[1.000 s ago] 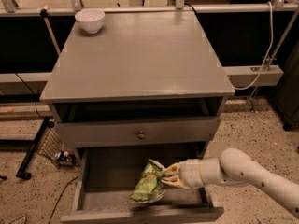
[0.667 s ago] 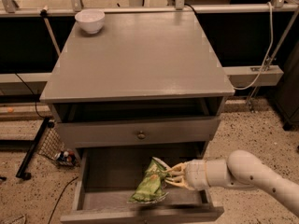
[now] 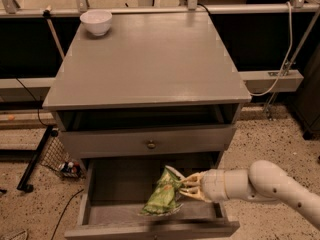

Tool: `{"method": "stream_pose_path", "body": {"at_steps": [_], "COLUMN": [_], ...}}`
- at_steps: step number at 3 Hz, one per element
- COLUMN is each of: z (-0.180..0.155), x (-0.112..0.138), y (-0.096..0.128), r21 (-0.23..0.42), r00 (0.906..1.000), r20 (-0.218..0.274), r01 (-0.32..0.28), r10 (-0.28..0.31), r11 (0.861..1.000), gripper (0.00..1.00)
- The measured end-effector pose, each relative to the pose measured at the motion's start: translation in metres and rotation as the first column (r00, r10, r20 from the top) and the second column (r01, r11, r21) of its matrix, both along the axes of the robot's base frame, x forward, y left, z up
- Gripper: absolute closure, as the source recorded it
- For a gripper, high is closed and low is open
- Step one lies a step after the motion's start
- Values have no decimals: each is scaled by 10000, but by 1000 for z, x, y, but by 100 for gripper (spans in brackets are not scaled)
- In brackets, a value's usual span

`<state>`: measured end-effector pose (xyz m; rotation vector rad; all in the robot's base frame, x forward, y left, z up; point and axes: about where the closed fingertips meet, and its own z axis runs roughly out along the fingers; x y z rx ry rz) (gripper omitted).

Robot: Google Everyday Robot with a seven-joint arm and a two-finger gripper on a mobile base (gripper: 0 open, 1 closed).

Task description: Pick green jalapeno chip bag from middle drawer and place on counter

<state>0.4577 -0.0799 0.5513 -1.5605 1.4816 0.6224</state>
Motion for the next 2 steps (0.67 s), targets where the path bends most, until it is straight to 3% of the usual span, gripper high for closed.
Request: {"method": "stream_pose_path", "body": {"at_steps": [2], "z": [59], "x": [9], "y": [-19], "r21": [34], "r00": [9941], "r20": [1076], "r01": [153], "r10": [-156], "r11": [9999], "gripper": [100]}}
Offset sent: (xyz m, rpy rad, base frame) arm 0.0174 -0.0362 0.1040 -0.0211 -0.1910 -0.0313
